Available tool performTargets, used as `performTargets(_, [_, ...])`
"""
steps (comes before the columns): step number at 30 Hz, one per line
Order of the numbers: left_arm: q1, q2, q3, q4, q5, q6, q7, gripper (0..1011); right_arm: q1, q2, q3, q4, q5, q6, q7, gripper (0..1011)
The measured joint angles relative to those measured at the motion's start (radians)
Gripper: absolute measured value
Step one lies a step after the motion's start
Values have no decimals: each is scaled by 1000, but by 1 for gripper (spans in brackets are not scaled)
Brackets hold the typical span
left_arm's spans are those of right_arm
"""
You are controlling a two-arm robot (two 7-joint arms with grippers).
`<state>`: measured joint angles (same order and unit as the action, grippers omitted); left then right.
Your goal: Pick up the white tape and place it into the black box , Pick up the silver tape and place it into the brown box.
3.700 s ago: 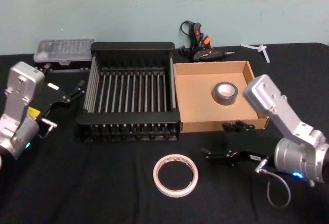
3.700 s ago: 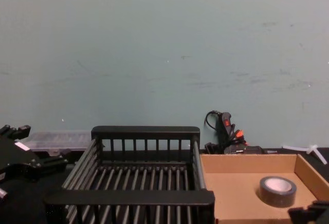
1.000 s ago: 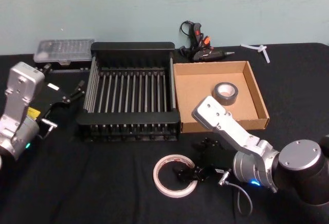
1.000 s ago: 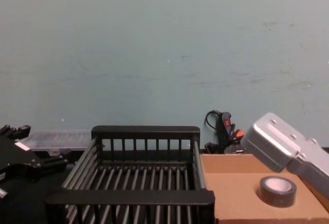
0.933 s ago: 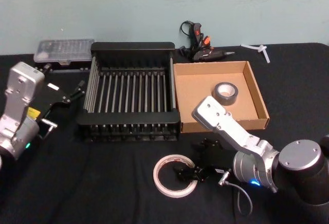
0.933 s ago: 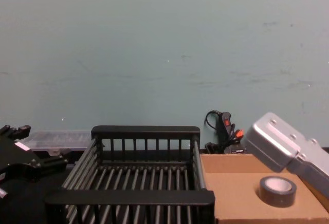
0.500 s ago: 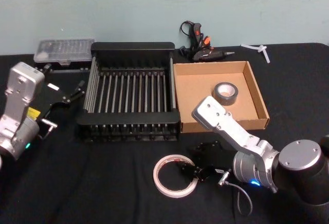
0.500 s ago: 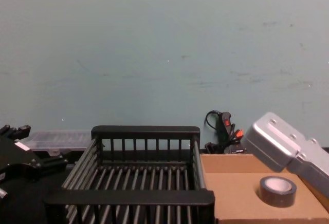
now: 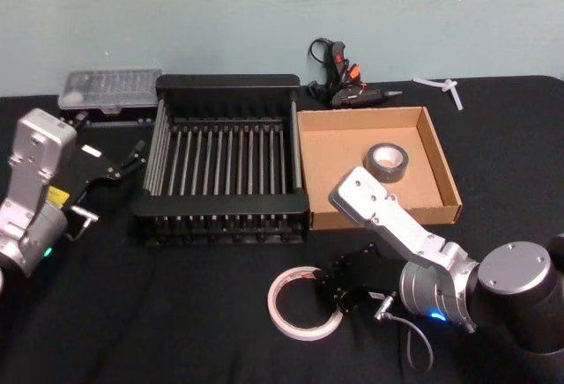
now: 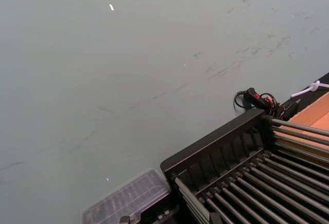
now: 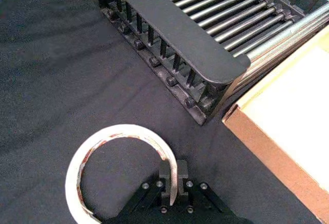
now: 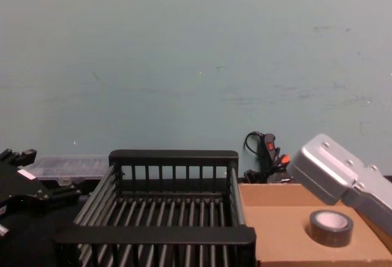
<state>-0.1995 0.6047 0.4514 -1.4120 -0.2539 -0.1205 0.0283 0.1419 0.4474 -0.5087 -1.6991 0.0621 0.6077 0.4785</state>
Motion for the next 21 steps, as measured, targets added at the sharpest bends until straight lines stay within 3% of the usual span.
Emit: performTargets(21, [0, 0, 0, 0, 0, 0, 0, 1001, -15, 14, 16, -31, 22, -23, 20, 80])
